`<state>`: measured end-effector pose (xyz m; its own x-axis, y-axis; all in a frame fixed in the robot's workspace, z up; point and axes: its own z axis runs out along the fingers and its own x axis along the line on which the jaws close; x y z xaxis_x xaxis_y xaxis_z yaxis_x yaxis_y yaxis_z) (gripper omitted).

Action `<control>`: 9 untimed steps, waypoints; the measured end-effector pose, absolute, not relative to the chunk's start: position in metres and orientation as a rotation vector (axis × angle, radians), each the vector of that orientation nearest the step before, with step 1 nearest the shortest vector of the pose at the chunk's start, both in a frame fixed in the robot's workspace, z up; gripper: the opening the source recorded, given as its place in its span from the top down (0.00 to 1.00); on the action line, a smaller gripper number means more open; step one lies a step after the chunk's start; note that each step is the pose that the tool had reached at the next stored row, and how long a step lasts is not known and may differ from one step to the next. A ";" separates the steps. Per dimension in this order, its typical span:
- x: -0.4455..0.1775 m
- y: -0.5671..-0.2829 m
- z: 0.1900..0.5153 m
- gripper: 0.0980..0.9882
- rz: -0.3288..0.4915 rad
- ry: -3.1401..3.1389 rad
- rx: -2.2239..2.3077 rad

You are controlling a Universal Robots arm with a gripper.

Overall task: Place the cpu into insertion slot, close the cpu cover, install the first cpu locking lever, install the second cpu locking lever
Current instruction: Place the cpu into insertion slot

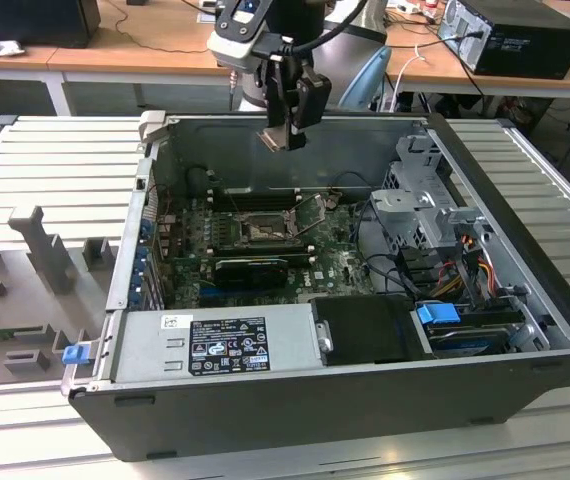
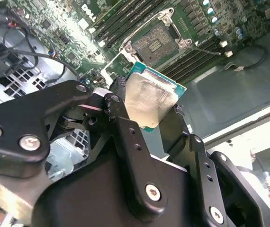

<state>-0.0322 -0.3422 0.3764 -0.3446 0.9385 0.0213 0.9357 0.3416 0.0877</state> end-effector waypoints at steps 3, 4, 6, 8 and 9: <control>-0.032 -0.342 0.376 0.52 0.130 2.502 1.838; -0.032 -0.342 0.376 0.52 0.129 2.488 1.855; -0.032 -0.342 0.376 0.52 0.128 2.458 1.892; -0.032 -0.342 0.376 0.52 0.127 2.429 1.928; -0.032 -0.342 0.376 0.52 0.127 2.409 1.951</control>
